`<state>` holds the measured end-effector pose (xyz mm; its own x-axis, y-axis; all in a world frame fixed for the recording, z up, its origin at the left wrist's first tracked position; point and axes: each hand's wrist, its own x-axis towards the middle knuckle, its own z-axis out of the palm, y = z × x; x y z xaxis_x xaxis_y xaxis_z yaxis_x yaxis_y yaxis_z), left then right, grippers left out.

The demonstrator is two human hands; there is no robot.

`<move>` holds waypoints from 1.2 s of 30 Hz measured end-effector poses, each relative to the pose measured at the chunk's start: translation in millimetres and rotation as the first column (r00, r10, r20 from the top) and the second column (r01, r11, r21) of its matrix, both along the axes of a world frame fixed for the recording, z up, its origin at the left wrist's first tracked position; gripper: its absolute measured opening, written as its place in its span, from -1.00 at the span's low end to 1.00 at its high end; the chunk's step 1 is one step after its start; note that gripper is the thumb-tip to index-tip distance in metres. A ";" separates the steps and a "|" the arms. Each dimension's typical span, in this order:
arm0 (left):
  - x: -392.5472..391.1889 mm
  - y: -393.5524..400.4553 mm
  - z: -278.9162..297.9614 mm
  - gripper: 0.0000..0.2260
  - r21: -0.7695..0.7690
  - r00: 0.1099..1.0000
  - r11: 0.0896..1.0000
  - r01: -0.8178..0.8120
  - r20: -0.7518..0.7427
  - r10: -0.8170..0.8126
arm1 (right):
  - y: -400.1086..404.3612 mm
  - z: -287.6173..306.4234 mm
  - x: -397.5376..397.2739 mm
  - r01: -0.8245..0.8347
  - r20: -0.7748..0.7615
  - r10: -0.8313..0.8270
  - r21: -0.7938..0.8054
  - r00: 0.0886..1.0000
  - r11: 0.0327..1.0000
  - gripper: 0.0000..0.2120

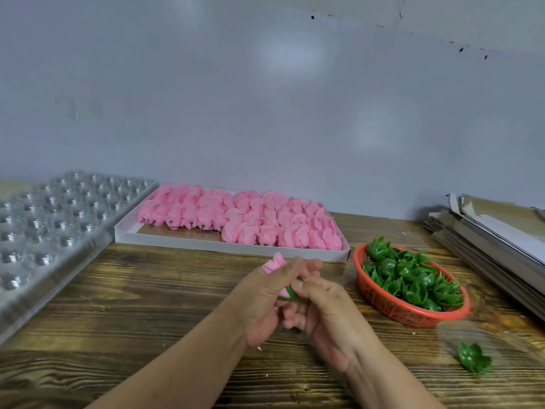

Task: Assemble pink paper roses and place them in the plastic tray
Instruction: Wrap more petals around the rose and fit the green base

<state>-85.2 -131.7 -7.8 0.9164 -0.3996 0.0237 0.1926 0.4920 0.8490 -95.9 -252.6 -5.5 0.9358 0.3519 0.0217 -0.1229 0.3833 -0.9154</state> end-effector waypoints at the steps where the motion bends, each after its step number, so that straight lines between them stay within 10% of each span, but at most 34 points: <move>1: 0.4 -1.3 -0.1 -0.76 0.014 1.000 1.000 -0.019 -0.003 0.019 | -0.2 -0.6 0.1 -0.003 -0.014 0.003 -0.005 1.000 1.000 -0.88; 11: 3.6 -10.4 1.4 -0.74 -0.081 0.960 0.966 -0.247 -0.155 0.233 | 7.0 -8.4 -3.7 0.483 0.566 -0.210 -0.391 0.797 0.783 -0.76; 25: 1.6 -3.8 0.7 -0.86 0.186 0.956 0.959 -0.212 0.245 0.164 | 2.0 -9.2 -0.4 0.187 0.333 -0.143 -0.106 0.932 0.977 -0.77; 36: 0.4 0.8 2.1 -0.77 0.221 0.970 0.972 -0.079 0.242 0.024 | -7.7 -10.3 4.5 -0.061 0.152 0.057 0.022 0.987 0.998 -0.55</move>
<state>-84.8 -130.9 -5.7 0.9151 -0.3718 0.1562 -0.0477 0.2847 0.9574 -91.4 -260.3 -15.8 0.8985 0.4042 0.1714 -0.0071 0.4038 -0.9148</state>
